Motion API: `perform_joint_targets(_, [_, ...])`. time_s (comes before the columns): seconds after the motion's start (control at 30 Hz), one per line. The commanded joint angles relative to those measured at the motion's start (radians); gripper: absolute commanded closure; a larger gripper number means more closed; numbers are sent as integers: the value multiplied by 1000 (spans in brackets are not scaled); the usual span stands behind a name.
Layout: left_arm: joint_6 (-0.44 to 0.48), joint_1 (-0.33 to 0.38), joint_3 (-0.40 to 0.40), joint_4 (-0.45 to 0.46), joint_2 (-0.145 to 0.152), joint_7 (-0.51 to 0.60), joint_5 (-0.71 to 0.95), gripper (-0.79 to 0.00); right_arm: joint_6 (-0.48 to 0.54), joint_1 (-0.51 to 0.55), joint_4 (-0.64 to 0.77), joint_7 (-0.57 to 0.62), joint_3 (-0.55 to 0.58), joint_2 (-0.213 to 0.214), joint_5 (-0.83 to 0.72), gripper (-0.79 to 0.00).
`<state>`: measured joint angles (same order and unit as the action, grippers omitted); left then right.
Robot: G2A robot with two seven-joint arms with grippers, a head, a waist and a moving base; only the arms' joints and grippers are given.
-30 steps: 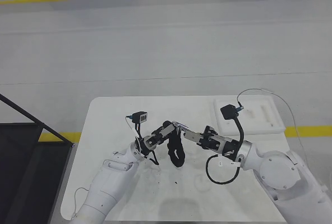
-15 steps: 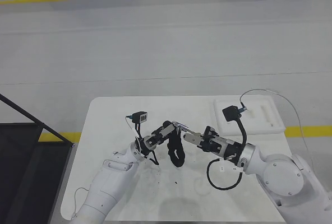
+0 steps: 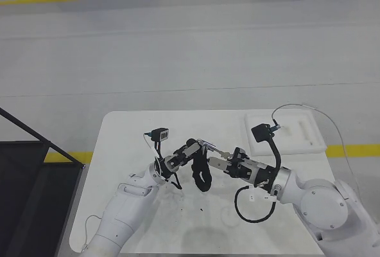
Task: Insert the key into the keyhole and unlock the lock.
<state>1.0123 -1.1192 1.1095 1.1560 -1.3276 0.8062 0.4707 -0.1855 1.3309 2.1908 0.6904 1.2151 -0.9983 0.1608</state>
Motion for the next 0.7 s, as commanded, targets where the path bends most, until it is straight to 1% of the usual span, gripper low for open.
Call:
perform_joint_targets(0.0, [0, 0, 0, 0, 0, 0, 0, 0, -7, -3, 5, 4, -2, -1, 3, -785])
perform_joint_targets(0.3, [0, 0, 0, 0, 0, 0, 0, 0, -38, -23, 7, 7, -15, -6, 19, -785])
perform_joint_targets(0.67, [0, 0, 0, 0, 0, 0, 0, 0, -45, -56, -12, 3, -38, -15, 14, -785])
